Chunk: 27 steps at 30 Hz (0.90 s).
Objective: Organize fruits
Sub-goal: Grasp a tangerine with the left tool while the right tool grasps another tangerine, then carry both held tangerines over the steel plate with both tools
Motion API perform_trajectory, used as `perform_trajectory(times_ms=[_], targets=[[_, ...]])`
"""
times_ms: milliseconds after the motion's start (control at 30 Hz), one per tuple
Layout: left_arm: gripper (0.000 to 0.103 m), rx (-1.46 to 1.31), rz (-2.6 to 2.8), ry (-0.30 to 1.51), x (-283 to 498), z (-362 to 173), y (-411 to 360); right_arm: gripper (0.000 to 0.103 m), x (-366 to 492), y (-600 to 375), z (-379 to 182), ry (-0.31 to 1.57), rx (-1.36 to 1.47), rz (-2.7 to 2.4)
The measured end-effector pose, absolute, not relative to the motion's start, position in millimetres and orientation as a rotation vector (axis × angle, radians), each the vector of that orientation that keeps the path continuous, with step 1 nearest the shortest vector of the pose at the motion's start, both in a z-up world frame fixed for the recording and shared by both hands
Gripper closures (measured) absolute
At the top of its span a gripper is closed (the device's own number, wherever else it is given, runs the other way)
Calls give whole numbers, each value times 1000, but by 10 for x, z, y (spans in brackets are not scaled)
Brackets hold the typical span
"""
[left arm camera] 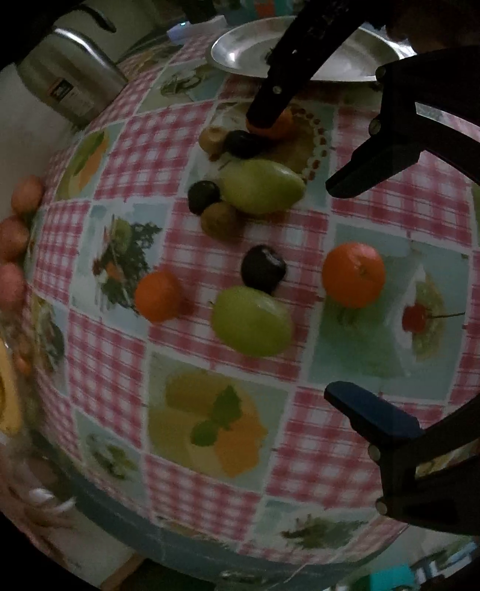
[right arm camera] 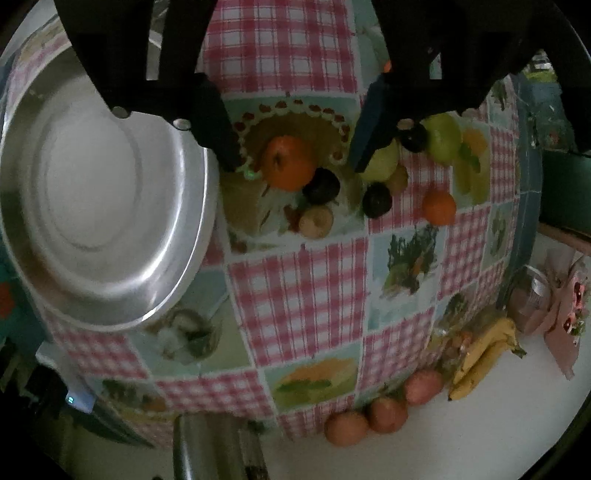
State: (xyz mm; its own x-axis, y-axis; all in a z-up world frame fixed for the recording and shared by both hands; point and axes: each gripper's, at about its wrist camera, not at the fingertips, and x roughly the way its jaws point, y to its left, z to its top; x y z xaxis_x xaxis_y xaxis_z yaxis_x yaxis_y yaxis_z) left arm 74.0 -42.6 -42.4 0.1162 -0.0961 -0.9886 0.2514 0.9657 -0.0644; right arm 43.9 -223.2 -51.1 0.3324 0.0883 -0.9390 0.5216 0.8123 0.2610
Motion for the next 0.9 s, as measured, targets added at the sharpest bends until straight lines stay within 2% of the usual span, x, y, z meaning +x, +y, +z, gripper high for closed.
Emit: perform_trajectory(times_ms=[67,167,233,367,467,600,667,700,900], targets=[[9,135,-239,1443,765,-475,-386,51,443,-2215,-534,1225,577,-313],[12,150,-228,1464,748,-583,-333,51,449,-2205,-541,1211,574,-316],[20,142,-233,1485,763,-654,-322,51,456,-2204,-554,1210,565,-324],[29,150,-244,1492,709,-782,-307,55,470,-2199,-626,1224,577,-311],[42,152,-269,1502,662,-830,-389,55,475,-2189,-657,1234,571,-318],[61,144,-292,1503,646,-863,-477,60,482,-2187,-667,1229,585,-311],[61,144,-289,1504,655,-834,-503,61,477,-2190,-664,1227,586,-314],[61,140,-288,1505,661,-841,-504,65,474,-2193,-667,1226,588,-316],[61,96,-275,1496,713,-713,-439,66,440,-2210,-661,1222,616,-322]])
